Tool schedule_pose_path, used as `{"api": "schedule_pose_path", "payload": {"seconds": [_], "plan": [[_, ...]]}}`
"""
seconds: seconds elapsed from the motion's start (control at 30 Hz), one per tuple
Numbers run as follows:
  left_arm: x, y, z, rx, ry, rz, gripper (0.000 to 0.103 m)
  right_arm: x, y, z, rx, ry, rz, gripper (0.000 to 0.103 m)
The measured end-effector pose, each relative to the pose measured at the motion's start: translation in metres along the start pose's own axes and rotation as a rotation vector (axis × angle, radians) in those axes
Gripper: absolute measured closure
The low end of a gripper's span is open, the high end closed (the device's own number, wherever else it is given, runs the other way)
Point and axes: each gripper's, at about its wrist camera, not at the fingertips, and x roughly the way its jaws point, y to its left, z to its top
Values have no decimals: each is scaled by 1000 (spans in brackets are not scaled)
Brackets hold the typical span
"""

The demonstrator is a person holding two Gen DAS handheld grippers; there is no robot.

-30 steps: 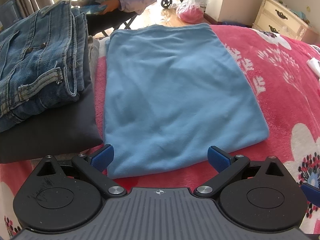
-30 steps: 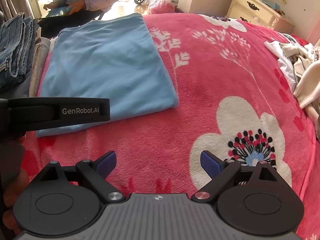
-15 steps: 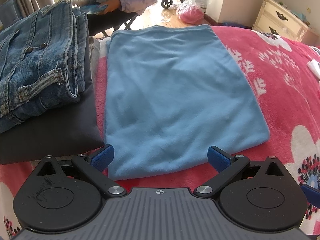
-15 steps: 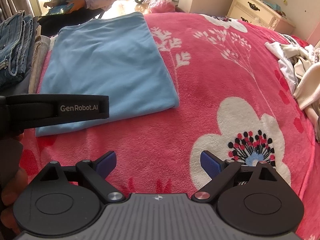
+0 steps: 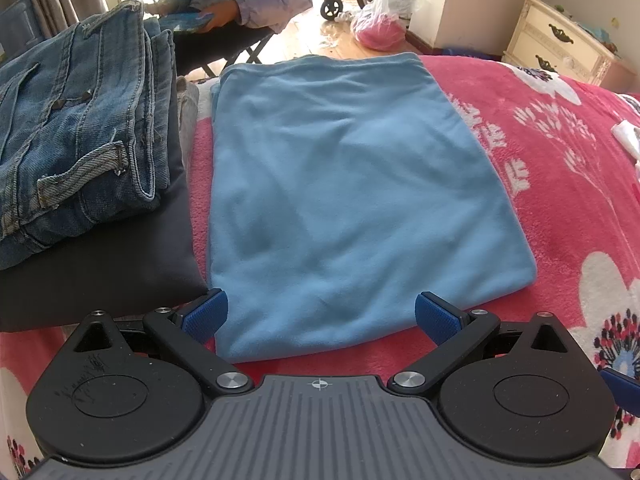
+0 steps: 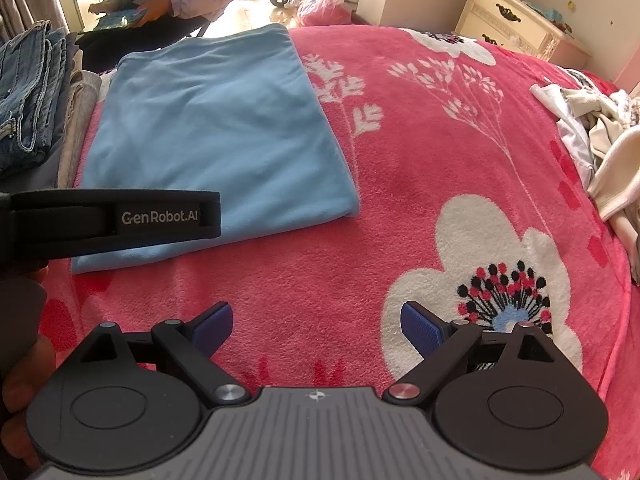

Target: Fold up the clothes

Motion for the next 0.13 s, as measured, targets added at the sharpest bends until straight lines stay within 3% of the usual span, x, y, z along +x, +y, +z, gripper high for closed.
{"api": "schedule_pose_path", "payload": {"seconds": [0.13], "plan": [[1, 0, 0, 0, 1, 1, 2, 0, 2, 0, -3, 1, -1, 9]]}}
